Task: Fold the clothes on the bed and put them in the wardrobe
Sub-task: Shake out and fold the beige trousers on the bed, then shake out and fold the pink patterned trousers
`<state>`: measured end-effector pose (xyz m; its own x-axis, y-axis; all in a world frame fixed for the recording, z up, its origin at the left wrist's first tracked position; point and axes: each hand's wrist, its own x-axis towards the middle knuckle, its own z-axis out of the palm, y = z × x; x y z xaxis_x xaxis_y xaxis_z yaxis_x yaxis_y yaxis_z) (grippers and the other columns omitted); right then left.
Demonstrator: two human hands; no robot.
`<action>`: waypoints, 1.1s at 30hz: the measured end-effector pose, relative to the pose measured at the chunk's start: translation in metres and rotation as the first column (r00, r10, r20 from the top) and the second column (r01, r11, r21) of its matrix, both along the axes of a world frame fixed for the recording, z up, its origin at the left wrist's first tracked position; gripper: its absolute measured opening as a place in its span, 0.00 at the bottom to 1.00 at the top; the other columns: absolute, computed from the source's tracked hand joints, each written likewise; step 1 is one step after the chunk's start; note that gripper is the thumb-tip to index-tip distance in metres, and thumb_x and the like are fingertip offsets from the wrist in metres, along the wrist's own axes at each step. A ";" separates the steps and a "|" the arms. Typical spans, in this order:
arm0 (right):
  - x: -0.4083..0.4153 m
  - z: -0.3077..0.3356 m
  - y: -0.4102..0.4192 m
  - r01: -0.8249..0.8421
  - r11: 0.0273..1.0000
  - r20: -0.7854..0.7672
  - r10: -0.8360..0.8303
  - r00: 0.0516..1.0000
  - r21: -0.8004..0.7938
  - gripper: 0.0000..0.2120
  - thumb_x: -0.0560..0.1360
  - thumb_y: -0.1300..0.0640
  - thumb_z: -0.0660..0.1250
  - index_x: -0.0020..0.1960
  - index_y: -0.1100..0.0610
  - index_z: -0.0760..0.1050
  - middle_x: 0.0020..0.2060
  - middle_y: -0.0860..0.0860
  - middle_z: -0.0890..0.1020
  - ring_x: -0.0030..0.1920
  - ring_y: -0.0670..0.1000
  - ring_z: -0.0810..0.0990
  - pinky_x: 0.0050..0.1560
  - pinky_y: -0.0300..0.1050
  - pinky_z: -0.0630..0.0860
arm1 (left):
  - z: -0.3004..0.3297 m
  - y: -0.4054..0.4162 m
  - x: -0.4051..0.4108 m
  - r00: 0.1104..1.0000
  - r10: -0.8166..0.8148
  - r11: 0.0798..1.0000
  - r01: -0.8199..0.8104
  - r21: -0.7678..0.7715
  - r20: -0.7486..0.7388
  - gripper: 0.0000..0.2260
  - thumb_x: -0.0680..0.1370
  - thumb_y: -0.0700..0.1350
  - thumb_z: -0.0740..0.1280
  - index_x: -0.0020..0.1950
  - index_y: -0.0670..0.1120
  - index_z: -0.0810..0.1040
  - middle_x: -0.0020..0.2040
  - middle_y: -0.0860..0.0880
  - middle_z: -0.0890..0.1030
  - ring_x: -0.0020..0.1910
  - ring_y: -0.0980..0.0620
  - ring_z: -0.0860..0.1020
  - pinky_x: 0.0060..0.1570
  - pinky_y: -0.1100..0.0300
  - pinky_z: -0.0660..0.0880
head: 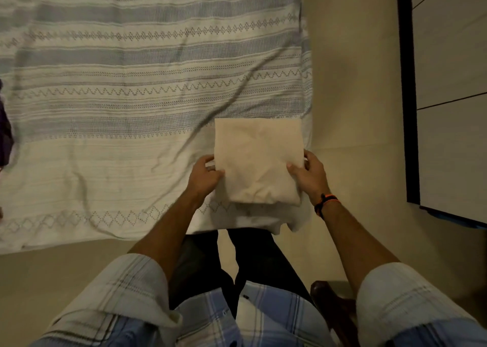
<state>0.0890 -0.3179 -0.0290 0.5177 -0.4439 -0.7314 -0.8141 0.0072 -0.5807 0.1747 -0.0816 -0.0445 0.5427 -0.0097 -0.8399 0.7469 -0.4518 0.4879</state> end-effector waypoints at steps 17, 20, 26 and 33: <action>-0.010 0.036 0.008 -0.178 0.980 -0.040 0.175 0.984 -0.093 0.27 0.76 0.59 0.71 0.72 0.59 0.66 0.68 0.55 0.73 0.66 0.55 0.74 0.63 0.45 0.72 | 0.046 -0.001 -0.013 0.995 -0.079 0.997 0.080 0.007 -0.067 0.29 0.76 0.41 0.73 0.74 0.41 0.66 0.68 0.40 0.73 0.60 0.46 0.75 0.55 0.53 0.73; -0.008 0.046 0.016 -0.180 0.980 -0.012 0.180 0.984 -0.087 0.23 0.76 0.59 0.71 0.69 0.58 0.69 0.64 0.53 0.76 0.60 0.53 0.77 0.59 0.43 0.74 | 0.063 0.001 -0.012 0.997 -0.064 0.998 0.064 -0.007 -0.036 0.28 0.76 0.41 0.72 0.73 0.41 0.66 0.69 0.40 0.73 0.59 0.47 0.75 0.54 0.53 0.74; 0.001 0.077 0.061 -0.229 0.966 0.079 0.239 0.968 -0.116 0.20 0.75 0.59 0.71 0.65 0.58 0.72 0.58 0.52 0.79 0.51 0.49 0.78 0.52 0.43 0.75 | 0.111 0.037 -0.015 0.998 -0.014 0.999 0.016 -0.043 0.058 0.26 0.77 0.40 0.71 0.72 0.41 0.67 0.68 0.40 0.73 0.63 0.45 0.75 0.57 0.52 0.74; 0.022 0.108 0.152 -0.301 0.941 0.188 0.327 0.926 -0.154 0.18 0.74 0.59 0.72 0.63 0.58 0.74 0.54 0.50 0.80 0.51 0.47 0.77 0.51 0.37 0.71 | 0.145 0.129 -0.018 0.987 0.078 0.995 -0.068 -0.075 0.140 0.23 0.77 0.39 0.70 0.71 0.41 0.68 0.63 0.42 0.76 0.56 0.48 0.77 0.55 0.52 0.76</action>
<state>0.1113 -0.1655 0.0790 0.7796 -0.3116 -0.5433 -0.6239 -0.3093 -0.7177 0.1562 0.0477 0.1003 0.6585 -0.0214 -0.7523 0.6969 -0.3600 0.6203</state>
